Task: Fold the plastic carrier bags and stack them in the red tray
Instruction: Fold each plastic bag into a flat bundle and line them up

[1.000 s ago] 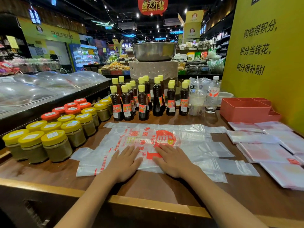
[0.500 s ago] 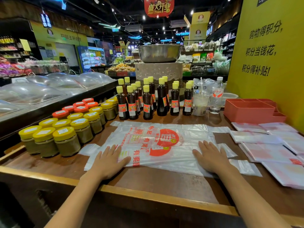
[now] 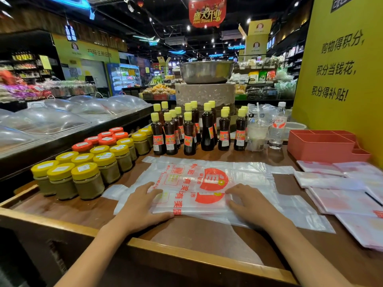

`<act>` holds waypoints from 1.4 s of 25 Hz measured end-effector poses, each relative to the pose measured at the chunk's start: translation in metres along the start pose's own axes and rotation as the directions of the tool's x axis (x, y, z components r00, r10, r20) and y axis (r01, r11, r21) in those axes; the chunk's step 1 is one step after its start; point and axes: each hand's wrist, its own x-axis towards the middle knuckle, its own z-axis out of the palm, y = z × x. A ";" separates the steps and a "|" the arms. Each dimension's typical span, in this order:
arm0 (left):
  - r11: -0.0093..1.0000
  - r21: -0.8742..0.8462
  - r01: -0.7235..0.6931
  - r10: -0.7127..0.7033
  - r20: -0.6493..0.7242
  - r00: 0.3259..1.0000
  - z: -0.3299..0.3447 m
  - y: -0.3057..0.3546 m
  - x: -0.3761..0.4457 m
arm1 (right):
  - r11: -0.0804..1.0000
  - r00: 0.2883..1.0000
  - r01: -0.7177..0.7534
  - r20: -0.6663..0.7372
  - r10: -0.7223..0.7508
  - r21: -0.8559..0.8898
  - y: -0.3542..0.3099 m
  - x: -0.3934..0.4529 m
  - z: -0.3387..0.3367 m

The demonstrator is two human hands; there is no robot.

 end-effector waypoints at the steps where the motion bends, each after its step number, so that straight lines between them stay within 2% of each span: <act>1: 1.000 0.010 0.020 -0.020 -0.030 0.999 -0.001 0.002 -0.001 | 1.000 1.000 0.000 -0.002 0.000 0.006 0.001 0.000 -0.001; 6: 0.983 0.048 0.177 -0.162 -0.217 0.963 0.006 0.024 -0.004 | 0.999 1.000 0.002 0.005 -0.003 0.052 -0.001 -0.003 -0.008; 9: 0.958 0.005 0.286 -0.281 -0.180 0.943 0.011 0.036 -0.004 | 0.998 1.000 0.000 0.012 -0.001 0.062 -0.001 -0.004 -0.011; 11: 0.939 -0.155 0.308 -0.330 -0.146 0.933 0.013 0.042 -0.003 | 0.997 1.000 0.016 0.012 -0.017 0.077 -0.005 -0.005 -0.013; 13: 0.815 -0.471 0.336 -0.417 -0.076 0.906 0.011 0.050 0.000 | 0.994 0.999 0.031 0.019 -0.033 0.102 -0.010 -0.006 -0.015; 15: 0.653 -0.679 0.335 -0.472 -0.020 0.882 0.011 0.058 0.004 | 0.988 0.998 0.041 0.037 -0.047 0.149 -0.014 -0.007 -0.016; 19: 0.431 -0.873 0.229 -0.536 -0.044 0.843 0.017 0.080 0.013 | 0.945 0.994 0.059 0.067 -0.085 0.323 -0.019 -0.011 -0.014; 21: 0.412 -0.879 0.243 -0.557 -0.032 0.830 0.022 0.091 0.024 | 0.912 0.991 0.035 0.107 -0.085 0.409 -0.021 -0.015 -0.016; 25: 0.485 -0.847 0.217 -0.472 -0.045 0.880 0.025 0.110 0.051 | 0.822 0.983 -0.070 0.177 -0.039 0.565 -0.015 -0.017 -0.023; 27: 0.468 -0.866 0.176 -0.400 -0.030 0.916 0.022 0.121 0.066 | 0.790 0.990 -0.112 0.138 0.035 0.603 -0.010 -0.016 -0.027; 29: 0.441 -0.886 0.146 -0.337 -0.012 0.941 0.018 0.133 0.081 | 0.707 0.984 -0.177 0.140 0.110 0.685 -0.007 -0.014 -0.030; 32: 0.389 -0.904 0.176 -0.226 0.092 0.970 0.016 0.155 0.102 | 0.598 0.973 -0.230 0.165 0.163 0.768 -0.007 -0.012 -0.033; 33: 0.406 -0.892 0.196 -0.158 0.142 0.977 0.015 0.162 0.106 | 0.587 0.971 -0.234 0.161 0.176 0.775 -0.005 -0.009 -0.032; 35: 0.515 -0.836 0.190 -0.022 0.209 0.978 0.017 0.169 0.114 | 0.599 0.968 -0.241 0.149 0.201 0.764 -0.002 -0.004 -0.030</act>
